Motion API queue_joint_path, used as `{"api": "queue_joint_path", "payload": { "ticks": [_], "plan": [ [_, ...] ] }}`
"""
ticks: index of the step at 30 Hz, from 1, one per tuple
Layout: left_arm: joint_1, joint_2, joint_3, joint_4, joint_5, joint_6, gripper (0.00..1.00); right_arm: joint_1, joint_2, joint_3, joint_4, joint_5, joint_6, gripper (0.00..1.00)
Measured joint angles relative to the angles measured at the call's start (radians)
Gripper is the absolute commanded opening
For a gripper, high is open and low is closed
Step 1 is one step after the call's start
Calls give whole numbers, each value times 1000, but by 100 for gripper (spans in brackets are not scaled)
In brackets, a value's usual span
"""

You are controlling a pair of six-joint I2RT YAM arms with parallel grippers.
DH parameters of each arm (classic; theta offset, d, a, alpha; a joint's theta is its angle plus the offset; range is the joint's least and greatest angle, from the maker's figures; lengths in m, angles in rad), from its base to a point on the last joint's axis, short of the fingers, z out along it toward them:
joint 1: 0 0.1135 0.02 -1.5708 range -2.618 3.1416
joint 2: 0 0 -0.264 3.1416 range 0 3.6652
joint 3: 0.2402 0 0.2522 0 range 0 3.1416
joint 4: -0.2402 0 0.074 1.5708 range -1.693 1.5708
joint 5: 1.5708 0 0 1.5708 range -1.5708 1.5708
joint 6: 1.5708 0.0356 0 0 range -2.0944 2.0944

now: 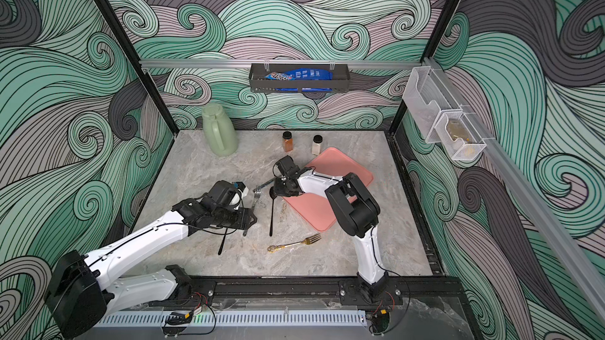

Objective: Set the spoon and fork side by side
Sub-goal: Adjust the tray at the center of the board.

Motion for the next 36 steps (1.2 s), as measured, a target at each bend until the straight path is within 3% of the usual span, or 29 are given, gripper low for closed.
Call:
{"api": "queue_joint_path", "payload": {
  "ticks": [9,14,22,28,36],
  "plan": [
    [0,3,-11,23,-11,-35,59,11,14,63,34,-58,53,52],
    [0,3,-11,28,-17,-40,59,15,-128,-16,-36,-8,-60,59],
    [0,3,-12,36,-16,-40,59,15,-363,-305,-152,95,-219,71],
    [0,-1,-20,38,-16,-40,59,15,-425,-465,-185,104,-239,69],
    [0,-33,-24,35,-16,-40,59,40,-446,-500,-159,109,-199,39]
  ]
}}
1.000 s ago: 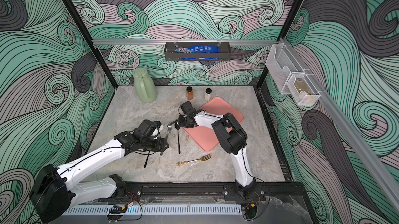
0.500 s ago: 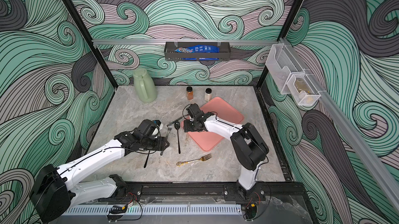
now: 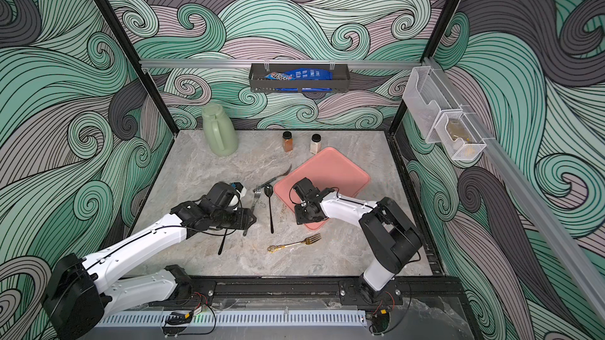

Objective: Set the spoon and fork side by side
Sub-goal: Adjust the tray at the center of the board.

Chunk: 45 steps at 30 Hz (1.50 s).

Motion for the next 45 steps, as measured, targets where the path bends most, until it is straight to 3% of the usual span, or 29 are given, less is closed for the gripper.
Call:
{"api": "queue_joint_path", "payload": {
  "ticks": [11,25,39,45],
  "plan": [
    [0,-31,-5,-4,-2,0,61,106,148,155,18,-14,136,14],
    [0,-58,-16,-26,-13,0,62,181,428,510,50,-101,243,20],
    [0,-82,-23,-69,-74,-2,63,200,553,682,61,-136,135,20],
    [6,-196,-37,-115,-177,-25,66,224,563,689,90,-153,101,24]
  ]
}}
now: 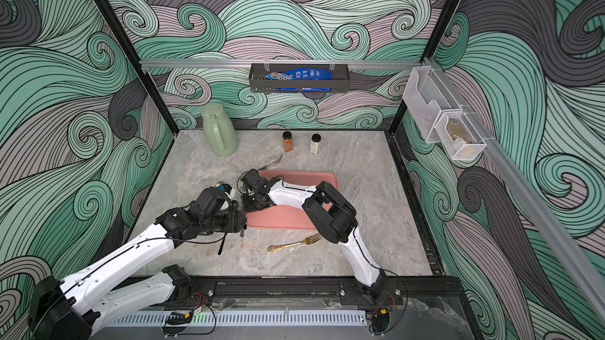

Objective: Set the spoon and fork side by side
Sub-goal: Adjust the tray at the center of the board, then pick up the fork at the center of the board.

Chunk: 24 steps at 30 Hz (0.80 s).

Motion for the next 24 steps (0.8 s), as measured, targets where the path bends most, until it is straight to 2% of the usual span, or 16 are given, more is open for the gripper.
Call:
{"api": "queue_joint_path", "payload": {
  "ticks": [4,10,15,20,24],
  "plan": [
    [3,-116,-19,-35,-66,-17,66,5,-2,0,6,-8,-22,38],
    [3,-163,-19,-85,-105,-24,66,-35,-67,-33,-26,-25,-13,45],
    [3,-126,-19,-90,-102,-27,63,-131,-261,-85,-68,-16,-27,45],
    [3,-43,-30,-94,-103,-34,47,-235,-508,-223,-69,-5,-47,45],
    [-41,55,-23,-85,-69,-11,47,-309,-666,-394,-69,-8,-58,45]
  ]
}}
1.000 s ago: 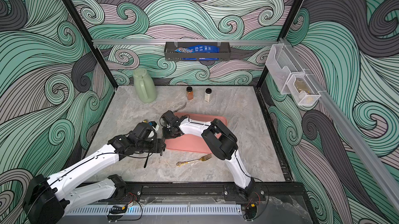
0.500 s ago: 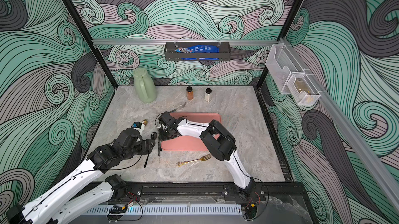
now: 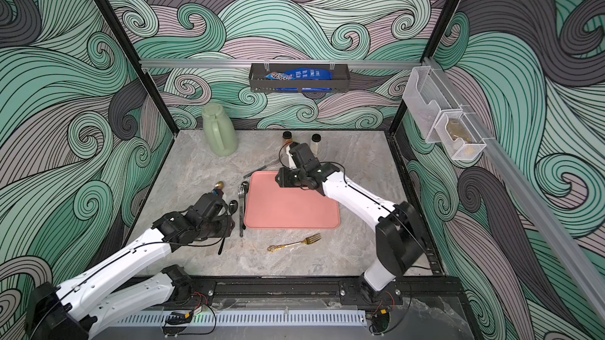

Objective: Set the spoon and fork side by side
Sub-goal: Pick up the fork at the center of the board.

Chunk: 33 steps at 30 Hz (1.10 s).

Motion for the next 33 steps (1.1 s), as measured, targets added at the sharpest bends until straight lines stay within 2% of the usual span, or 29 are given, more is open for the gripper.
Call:
{"api": "queue_joint_path", "payload": {
  "ticks": [5,9,14,19,24,28,33],
  "plan": [
    [-149,143,54,82,80,66,46,-123,-160,-210,-8,-26,-4,45],
    [-282,286,146,157,138,154,47,-277,-311,-354,-5,-48,1,44],
    [-391,472,291,208,219,299,50,-459,-458,-454,-2,-72,0,45],
    [-417,612,384,230,249,431,47,-575,-533,-492,3,-97,-8,46],
    [-417,750,435,229,244,520,47,-587,-541,-508,13,-111,-22,47],
    [-423,808,439,230,241,562,48,-588,-529,-513,16,-121,-33,48],
    [-430,846,455,230,222,589,42,-591,-513,-513,16,-126,-45,47]
  ]
}}
